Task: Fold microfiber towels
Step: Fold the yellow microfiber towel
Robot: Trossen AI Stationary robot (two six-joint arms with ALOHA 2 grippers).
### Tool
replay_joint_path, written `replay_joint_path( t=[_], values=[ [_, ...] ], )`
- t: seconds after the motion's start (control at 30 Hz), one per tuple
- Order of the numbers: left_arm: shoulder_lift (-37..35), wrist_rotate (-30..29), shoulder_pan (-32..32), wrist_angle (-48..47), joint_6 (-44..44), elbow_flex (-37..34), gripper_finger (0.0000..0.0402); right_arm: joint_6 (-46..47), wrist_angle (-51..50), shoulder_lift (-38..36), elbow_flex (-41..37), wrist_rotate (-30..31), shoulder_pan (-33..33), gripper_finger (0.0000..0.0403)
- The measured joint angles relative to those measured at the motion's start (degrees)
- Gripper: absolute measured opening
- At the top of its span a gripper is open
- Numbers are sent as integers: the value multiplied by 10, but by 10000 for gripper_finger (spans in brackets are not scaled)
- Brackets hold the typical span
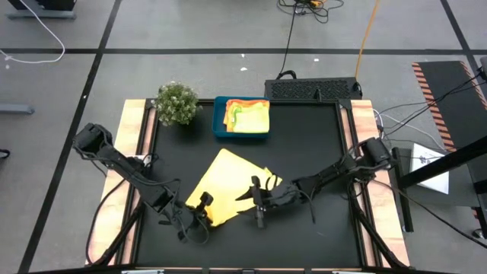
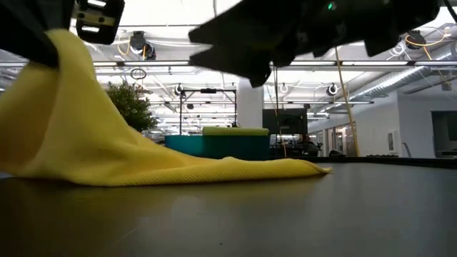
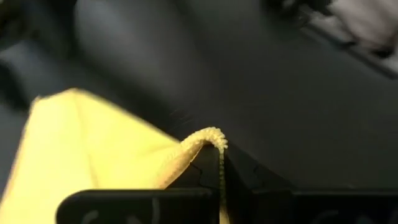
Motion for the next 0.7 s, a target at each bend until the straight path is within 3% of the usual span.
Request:
replay_joint_path(
  t=[0.2, 0.27, 0.47, 0.7],
  values=[
    [23, 148, -2, 56, 79, -10, 5, 2, 21, 44, 17, -28, -26, 199],
    [42, 167, -4, 72, 89, -10, 3, 9, 27, 61, 25, -45, -36, 199],
    [73, 90, 13, 71, 85, -10, 15, 25, 23, 87, 40, -60, -53, 199],
    [73, 77, 47, 65, 50, -10, 6, 22, 25, 84, 41, -60, -54, 199]
  ],
)
